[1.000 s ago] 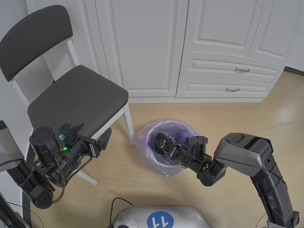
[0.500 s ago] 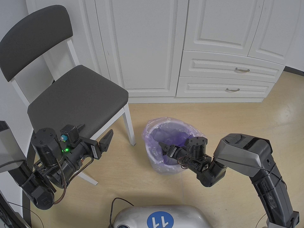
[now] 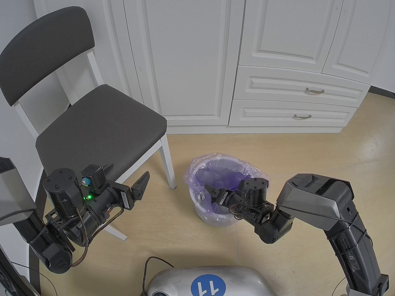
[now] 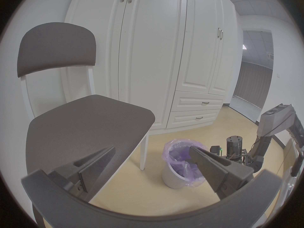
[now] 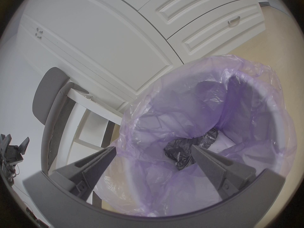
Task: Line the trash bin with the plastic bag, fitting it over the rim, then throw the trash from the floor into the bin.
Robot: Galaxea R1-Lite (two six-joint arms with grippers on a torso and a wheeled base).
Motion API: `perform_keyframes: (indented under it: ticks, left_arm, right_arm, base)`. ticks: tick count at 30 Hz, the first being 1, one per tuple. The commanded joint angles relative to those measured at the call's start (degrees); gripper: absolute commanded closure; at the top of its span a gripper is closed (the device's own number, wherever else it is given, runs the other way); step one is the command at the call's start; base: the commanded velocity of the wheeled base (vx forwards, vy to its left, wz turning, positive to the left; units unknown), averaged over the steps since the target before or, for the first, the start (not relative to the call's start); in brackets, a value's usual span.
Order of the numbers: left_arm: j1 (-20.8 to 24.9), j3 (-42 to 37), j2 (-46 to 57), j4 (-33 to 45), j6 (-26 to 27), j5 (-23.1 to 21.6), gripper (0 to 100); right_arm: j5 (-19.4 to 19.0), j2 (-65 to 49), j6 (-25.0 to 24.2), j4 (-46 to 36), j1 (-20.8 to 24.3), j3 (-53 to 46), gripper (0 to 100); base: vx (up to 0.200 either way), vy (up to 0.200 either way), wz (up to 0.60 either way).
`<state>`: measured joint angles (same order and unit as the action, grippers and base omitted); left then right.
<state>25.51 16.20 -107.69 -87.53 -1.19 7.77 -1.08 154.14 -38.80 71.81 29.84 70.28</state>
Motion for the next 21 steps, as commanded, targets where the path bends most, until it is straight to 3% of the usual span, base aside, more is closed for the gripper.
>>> perform_keyframes:
  ticks: [1,9,19,20,21]
  left_arm:
    - [0.76,-0.03,-1.03,-0.01,-0.04,0.06,0]
    - [0.85,-0.03,-1.20,-0.01,-0.04,0.06,0]
    - [1.29,-0.03,-1.73,-0.01,-0.04,0.06,0]
    - [1.29,0.06,-1.73,-0.01,-0.04,0.06,0]
    - [1.29,0.06,-1.73,-0.01,-0.04,0.06,0]
  right_arm:
    - [0.03,-1.82,0.48,0.17,1.18,-0.58,0]
    - [0.03,-3.76,1.80,0.17,5.05,-1.99,0]
    - [0.03,-0.42,9.54,-0.10,7.16,-2.25,0]
    - [-0.06,-0.42,9.54,-0.18,7.16,-2.08,100]
    - [-0.15,-0.51,9.54,-0.27,7.07,-1.99,100]
  base:
    - [0.000,0.000,0.00]
    - [0.000,0.000,0.00]
    - [0.000,0.000,0.00]
    - [0.000,0.000,0.00]
    - [0.000,0.000,0.00]
